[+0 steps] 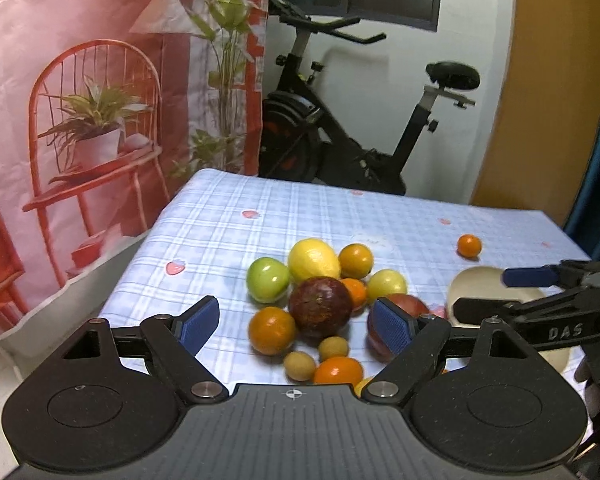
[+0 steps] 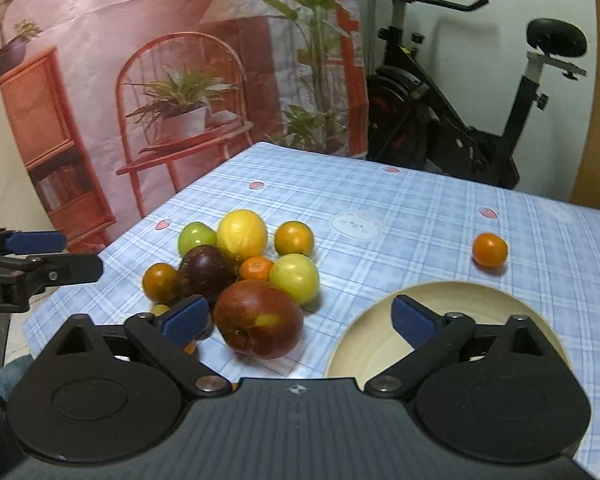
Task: Organize fruits
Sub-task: 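Move the right tool toward the fruit cluster and lower it over the lemon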
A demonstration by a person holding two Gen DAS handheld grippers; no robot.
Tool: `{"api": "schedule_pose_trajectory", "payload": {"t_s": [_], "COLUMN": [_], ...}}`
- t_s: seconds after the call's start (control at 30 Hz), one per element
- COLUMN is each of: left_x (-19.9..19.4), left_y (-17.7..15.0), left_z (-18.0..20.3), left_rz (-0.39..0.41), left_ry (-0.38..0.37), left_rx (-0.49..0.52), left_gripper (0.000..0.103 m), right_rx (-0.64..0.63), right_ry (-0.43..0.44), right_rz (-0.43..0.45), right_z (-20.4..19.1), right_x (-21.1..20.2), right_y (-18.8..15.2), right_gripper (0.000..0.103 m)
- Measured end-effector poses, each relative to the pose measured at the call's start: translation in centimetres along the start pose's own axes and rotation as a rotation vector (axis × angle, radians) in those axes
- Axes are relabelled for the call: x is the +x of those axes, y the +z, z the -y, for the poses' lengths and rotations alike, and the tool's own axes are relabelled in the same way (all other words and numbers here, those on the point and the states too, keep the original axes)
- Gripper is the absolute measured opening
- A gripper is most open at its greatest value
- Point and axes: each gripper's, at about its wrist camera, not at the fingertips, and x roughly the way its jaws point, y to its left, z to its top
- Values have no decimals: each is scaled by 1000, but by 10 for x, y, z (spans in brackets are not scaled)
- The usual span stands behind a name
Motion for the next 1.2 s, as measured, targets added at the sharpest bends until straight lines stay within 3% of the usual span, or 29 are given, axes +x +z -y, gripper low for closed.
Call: {"api": "schedule_pose_trajectory", "payload": {"t_s": [0.1,0.4,0.67,0.87,1.2], "left_x": [1,-7,-4,-2,8], "left_y": [-5,5,-19,-29,-27], "left_z": [-1,-4,2,-8,-10], "left_rz": [1,72,-17,-76,-115], "left_ry": [-15,-47,-105,-144,-131], "left_rx": [-24,-94,-76,-114,-123], "left_gripper": [85,67,63,61,61], "right_rx": [-29,-97,-107,-161,-313], "right_ry": [16,23,70,145,218], "right_rz": [2,36,16,-34,-139], "right_z": [-6,-21,-28,-46,-75], "right_x": [-1,-14,-20,-17,14], "right_y": [0,3,-3,-11,-29], "right_gripper": [93,87,80,66,59]}}
